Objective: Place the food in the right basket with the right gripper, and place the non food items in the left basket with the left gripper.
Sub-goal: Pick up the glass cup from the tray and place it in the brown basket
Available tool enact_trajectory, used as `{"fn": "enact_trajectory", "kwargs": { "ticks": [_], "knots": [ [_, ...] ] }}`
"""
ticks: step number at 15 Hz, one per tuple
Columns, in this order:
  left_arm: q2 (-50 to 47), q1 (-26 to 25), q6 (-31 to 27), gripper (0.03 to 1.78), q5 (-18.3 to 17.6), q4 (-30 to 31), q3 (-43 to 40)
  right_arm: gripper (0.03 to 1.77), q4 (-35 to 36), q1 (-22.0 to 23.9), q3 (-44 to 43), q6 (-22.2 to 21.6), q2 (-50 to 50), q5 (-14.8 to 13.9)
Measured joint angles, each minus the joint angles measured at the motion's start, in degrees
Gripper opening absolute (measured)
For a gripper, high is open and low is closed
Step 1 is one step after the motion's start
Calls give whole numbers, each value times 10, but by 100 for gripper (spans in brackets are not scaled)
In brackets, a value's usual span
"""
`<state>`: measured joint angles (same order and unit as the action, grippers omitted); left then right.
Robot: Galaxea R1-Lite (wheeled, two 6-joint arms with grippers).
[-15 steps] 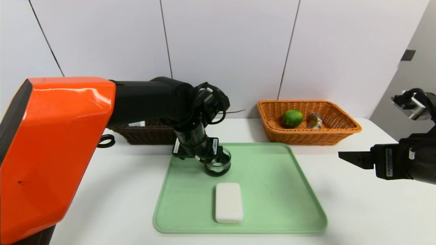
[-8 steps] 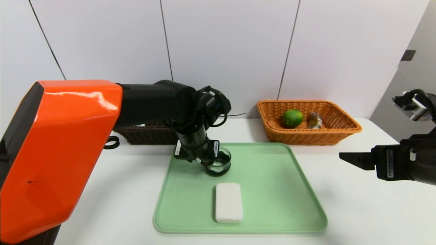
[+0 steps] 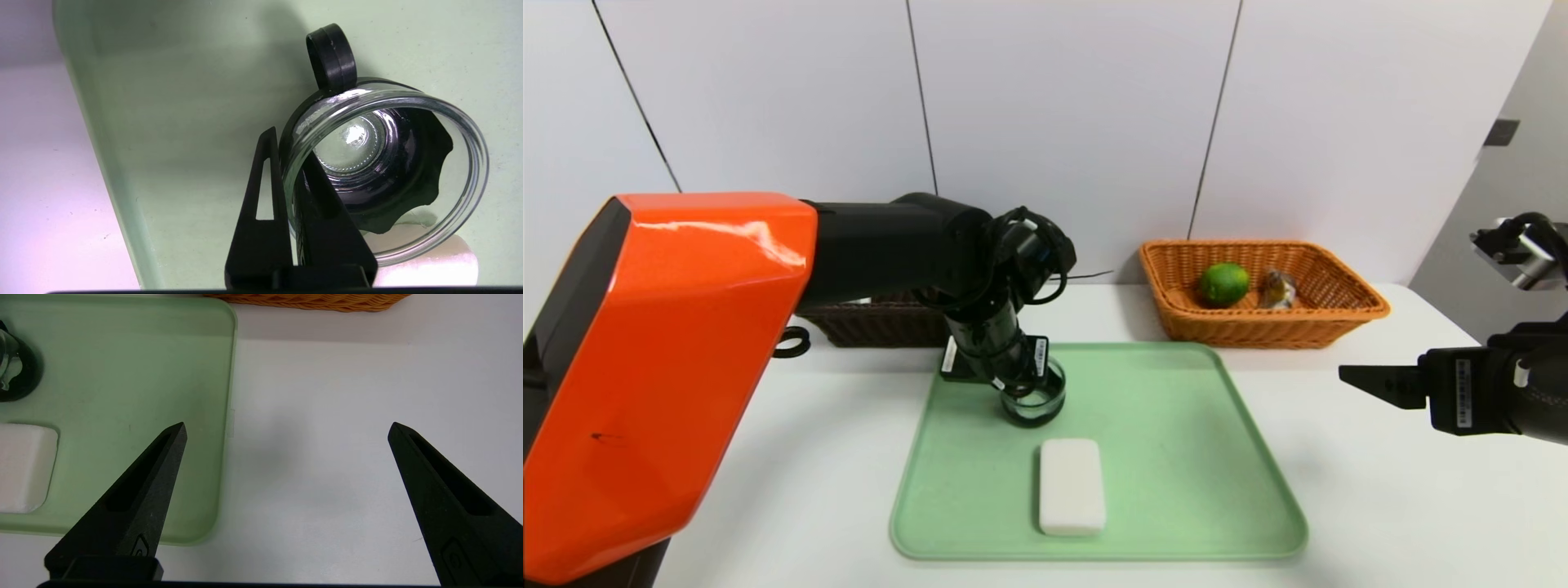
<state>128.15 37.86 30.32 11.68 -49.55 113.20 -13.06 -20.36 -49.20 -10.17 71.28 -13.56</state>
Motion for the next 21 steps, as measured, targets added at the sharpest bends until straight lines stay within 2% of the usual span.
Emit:
{"fn": "enact_trajectory", "kwargs": {
  "ticks": [6,9,11,13,16,21],
  "knots": [
    [-56,19,-19,11,-2,8,3,170,0,0,7,0,0,1],
    [-125,31,-41,11,-5,62,4,170,1,0,20,-1,0,0],
    [-170,22,-68,11,-8,114,4,170,9,1,31,-1,-1,0],
    [-198,-17,-103,11,-8,159,5,170,12,2,38,-1,-2,0],
    [-204,-93,-126,11,-9,192,5,170,13,4,41,-2,-3,0],
    [-129,-206,-126,11,-36,239,4,170,15,5,41,1,-3,0]
  ]
}}
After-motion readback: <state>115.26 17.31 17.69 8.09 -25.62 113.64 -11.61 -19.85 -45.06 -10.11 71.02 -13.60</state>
